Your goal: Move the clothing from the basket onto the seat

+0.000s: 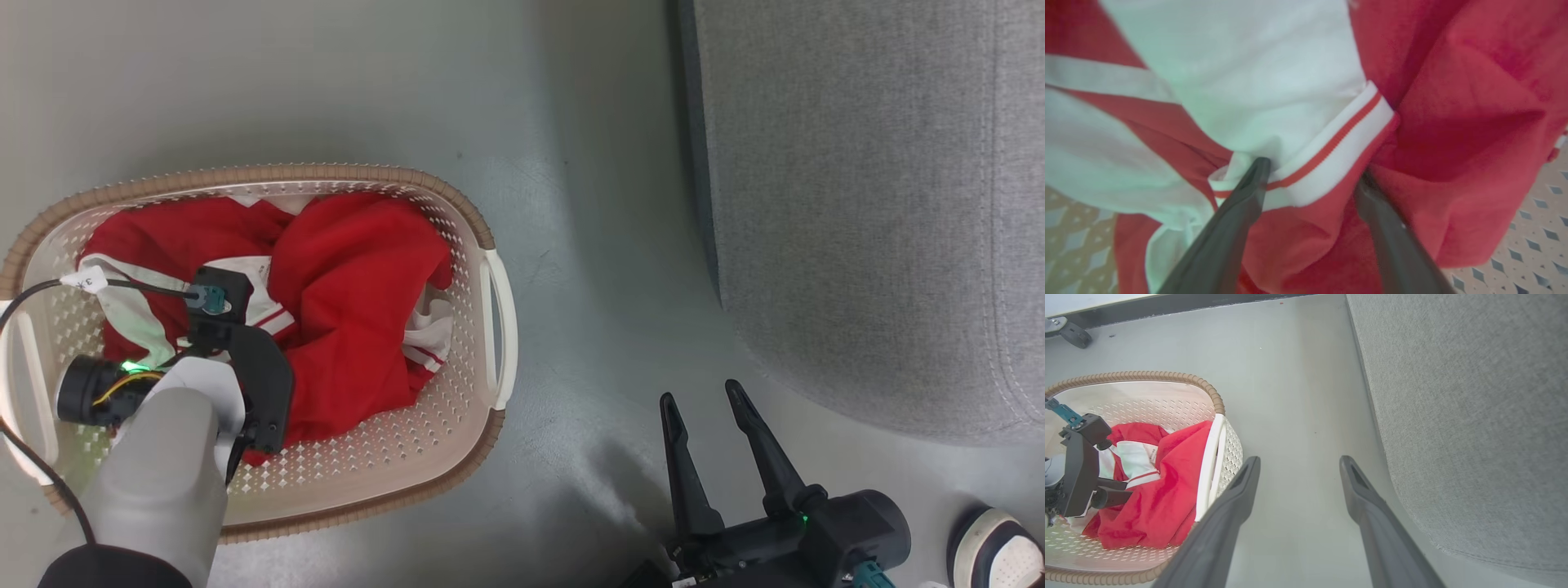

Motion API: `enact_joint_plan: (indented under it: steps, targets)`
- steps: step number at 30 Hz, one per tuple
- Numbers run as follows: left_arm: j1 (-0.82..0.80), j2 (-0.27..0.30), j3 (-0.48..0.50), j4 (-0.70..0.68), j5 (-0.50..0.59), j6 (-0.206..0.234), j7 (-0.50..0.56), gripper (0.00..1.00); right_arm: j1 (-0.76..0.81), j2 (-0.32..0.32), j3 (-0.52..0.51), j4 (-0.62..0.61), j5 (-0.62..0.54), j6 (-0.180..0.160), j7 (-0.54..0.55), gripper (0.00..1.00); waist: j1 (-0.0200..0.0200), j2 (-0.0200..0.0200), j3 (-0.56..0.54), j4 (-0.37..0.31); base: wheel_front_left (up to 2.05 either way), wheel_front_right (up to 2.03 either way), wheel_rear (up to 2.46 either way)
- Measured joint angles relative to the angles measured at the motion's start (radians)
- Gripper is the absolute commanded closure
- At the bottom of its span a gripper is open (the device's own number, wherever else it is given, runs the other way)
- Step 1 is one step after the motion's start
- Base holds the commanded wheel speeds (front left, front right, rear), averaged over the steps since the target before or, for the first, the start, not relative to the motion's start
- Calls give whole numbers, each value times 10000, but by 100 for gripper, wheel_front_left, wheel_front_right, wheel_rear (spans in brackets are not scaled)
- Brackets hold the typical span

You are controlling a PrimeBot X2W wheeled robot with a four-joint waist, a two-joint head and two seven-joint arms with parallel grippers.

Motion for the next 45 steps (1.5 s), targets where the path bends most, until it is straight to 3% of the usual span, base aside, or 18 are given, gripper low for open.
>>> enact_joint_plan:
  steps: [6,7,9,25,45]
  targets:
    - [0,-138,-27,263,-27,-136,44,0,11,0,25,-148,-6,0,-13,0,0,-2,39,18,0,0,0]
    - [0,-161,-69,328,-29,-236,92,48,12,0,25,-184,-8,0,-13,0,-1,-2,40,17,0,0,0]
    - [1,-219,-105,420,-46,-341,148,100,14,0,23,-257,-12,0,-13,0,-1,-2,43,15,0,0,0]
    - [241,-178,15,558,-472,-529,-606,100,-649,0,75,17,-4,-2,-15,0,-2,-2,-435,-141,0,0,0]
    - [1705,-715,-874,217,-1037,-679,-2305,100,-1627,-15,-1080,1816,362,-2,-15,0,-3,-2,-3176,138,0,0,0]
